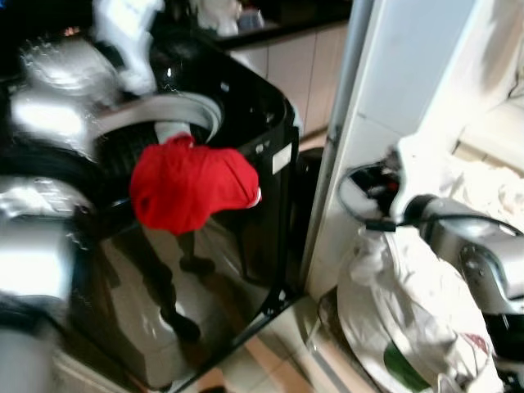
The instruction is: Clothes washing
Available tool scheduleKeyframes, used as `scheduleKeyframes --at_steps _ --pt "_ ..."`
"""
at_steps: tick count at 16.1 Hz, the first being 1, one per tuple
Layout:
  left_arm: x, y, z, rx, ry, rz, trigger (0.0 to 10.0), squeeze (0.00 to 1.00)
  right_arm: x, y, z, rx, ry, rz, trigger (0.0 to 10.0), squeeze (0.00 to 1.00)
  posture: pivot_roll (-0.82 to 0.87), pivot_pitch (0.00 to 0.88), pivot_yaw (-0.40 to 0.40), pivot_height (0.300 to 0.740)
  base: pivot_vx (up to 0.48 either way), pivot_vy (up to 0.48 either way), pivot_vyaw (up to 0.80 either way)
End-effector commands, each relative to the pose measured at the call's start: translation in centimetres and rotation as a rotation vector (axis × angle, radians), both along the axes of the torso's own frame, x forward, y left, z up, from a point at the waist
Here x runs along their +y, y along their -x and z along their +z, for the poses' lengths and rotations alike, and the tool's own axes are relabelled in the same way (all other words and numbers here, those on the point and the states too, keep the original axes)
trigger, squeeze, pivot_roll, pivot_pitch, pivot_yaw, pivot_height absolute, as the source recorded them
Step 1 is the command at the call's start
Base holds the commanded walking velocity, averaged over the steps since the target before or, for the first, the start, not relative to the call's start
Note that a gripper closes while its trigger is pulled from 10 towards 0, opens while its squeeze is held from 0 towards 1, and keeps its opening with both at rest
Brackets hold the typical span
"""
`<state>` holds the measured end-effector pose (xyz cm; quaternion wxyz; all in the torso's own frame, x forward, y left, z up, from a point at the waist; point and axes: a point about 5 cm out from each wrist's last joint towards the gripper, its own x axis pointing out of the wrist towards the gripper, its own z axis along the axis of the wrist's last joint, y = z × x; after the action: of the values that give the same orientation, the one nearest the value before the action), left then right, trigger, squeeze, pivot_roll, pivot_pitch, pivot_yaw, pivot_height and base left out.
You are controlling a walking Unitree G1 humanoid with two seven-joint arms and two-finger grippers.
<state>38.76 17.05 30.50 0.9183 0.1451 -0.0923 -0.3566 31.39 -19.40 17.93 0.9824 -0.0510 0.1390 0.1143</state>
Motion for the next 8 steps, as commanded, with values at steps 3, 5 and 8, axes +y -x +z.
scheduleKeyframes --at_steps 3,5,8 --pt "-6.6 3.2 -4.9 0.035 0.098 -0.190 10.0 0.00 -4.0 -1.3 -0.5 -0.061 0.034 -0.268 10.0 1.00 -0.06 0.000 0.049 0.740 0.000 0.000 0.00" --pt "-8.3 4.4 -7.1 0.062 0.151 -0.189 10.0 0.00 -5.8 -2.1 -0.8 -0.100 0.030 -0.354 10.0 1.00 -0.05 0.000 0.051 0.740 0.000 0.000 0.00" --pt "-7.9 5.8 -9.2 0.065 0.159 -0.042 10.0 0.00 -7.7 -3.6 -1.2 -0.140 0.076 -0.409 10.0 1.00 -0.04 0.000 0.049 0.740 0.000 0.000 0.00"
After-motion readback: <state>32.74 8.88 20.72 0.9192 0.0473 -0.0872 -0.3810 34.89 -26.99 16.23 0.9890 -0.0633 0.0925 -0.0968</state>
